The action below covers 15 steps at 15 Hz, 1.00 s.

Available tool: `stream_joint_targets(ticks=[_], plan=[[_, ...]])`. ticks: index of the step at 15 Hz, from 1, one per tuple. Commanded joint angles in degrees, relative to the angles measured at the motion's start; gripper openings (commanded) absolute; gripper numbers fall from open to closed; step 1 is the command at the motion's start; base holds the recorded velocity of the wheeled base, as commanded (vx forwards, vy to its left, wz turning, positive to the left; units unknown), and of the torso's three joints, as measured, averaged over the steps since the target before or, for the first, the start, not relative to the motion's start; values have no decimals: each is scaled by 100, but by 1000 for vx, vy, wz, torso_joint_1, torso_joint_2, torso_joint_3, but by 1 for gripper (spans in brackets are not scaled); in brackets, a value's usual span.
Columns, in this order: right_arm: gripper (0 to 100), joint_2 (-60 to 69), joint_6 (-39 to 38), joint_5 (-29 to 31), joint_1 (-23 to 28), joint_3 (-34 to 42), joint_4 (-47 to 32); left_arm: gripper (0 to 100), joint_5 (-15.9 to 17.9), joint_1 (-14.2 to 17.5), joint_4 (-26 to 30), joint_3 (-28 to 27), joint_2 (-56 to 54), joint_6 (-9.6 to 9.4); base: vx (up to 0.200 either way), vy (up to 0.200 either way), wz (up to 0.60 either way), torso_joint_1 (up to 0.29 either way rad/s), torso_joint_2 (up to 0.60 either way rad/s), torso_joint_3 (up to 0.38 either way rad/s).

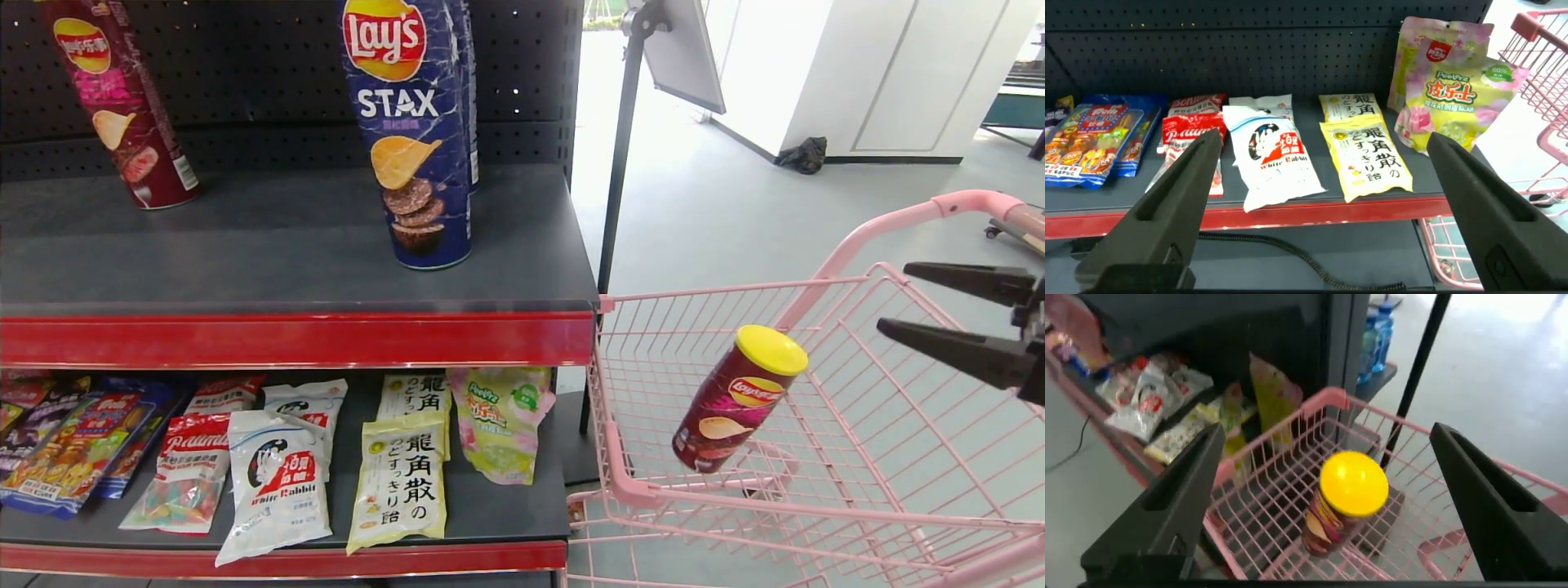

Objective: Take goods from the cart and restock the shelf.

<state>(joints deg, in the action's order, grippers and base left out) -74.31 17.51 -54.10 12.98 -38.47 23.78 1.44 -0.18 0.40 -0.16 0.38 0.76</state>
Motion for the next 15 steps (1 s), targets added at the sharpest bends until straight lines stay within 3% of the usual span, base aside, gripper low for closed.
stream_joint_targets(ticks=[1, 3, 7, 10, 15], plan=[[100, -1657, 913, -821, 820, 33, 47, 100, -3, 1, 4, -2, 6, 4, 0, 0, 0, 0, 0, 0], [100, -2210, 1413, -1243, 978, 24, 3, 100, -3, 1, 4, -2, 6, 4, 0, 0, 0, 0, 0, 0], [100, -2992, 1923, -1252, 846, -196, -14, 100, -3, 1, 4, -2, 6, 4, 0, 0, 0, 0, 0, 0], [100, -3485, 1985, -1208, 706, -697, -23, 100, -3, 1, 4, -2, 6, 4, 0, 0, 0, 0, 0, 0], [100, -3863, 1976, -1182, 222, -802, -23, 100, -3, 1, 4, -2, 6, 4, 0, 0, 0, 0, 0, 0]])
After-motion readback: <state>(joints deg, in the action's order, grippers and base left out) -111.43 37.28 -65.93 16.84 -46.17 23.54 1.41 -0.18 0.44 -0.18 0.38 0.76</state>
